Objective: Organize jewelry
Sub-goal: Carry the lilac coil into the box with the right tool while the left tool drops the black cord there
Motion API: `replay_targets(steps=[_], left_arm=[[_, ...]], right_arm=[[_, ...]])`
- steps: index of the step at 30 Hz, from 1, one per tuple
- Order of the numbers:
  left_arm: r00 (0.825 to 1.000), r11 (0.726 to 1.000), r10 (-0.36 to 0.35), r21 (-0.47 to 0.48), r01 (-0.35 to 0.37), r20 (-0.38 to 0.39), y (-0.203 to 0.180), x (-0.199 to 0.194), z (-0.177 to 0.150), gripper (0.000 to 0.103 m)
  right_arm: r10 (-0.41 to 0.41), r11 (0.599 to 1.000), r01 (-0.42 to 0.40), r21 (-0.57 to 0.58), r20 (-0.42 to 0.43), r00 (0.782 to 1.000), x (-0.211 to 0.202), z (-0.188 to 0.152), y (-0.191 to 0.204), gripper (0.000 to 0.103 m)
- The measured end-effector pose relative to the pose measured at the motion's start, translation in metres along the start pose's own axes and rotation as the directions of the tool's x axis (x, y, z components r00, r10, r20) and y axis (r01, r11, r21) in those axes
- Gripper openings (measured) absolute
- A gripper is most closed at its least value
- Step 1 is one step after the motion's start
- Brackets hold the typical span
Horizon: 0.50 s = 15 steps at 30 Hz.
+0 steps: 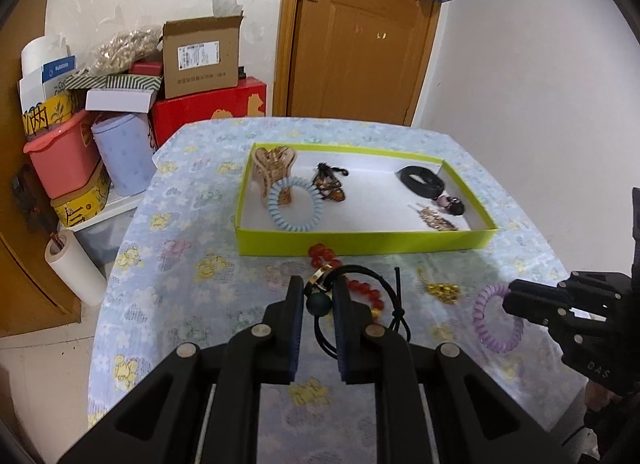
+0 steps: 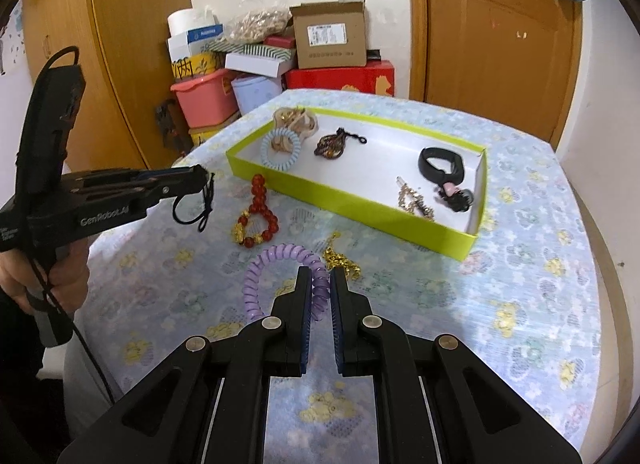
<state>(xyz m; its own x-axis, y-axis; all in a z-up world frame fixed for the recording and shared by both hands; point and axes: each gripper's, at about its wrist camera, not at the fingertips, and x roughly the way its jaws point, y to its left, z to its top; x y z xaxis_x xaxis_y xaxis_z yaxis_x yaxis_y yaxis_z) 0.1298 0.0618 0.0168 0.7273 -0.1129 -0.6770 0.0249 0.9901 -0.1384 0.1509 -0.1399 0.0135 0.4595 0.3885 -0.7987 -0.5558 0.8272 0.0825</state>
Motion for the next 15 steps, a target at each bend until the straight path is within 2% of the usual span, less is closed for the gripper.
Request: replay_targets(steps=[8,15], left_arm=[[1.000,1.000,-0.013,0.029,0.013,0.025,-0.015,-0.011,0.008,0.015],[0.999,0.999,-0.020,0.043,0.019,0.033,-0.022,-0.001,0.026,0.015]], right_arm=[[-0.014,1.000,0.014,0.013,0.026,1.000,-0.011,0.003,-0.006,0.009],[-0.039,0.999,0.037,0.035,0.050,0.998,-0.011,0.017,-0.025,0.009]])
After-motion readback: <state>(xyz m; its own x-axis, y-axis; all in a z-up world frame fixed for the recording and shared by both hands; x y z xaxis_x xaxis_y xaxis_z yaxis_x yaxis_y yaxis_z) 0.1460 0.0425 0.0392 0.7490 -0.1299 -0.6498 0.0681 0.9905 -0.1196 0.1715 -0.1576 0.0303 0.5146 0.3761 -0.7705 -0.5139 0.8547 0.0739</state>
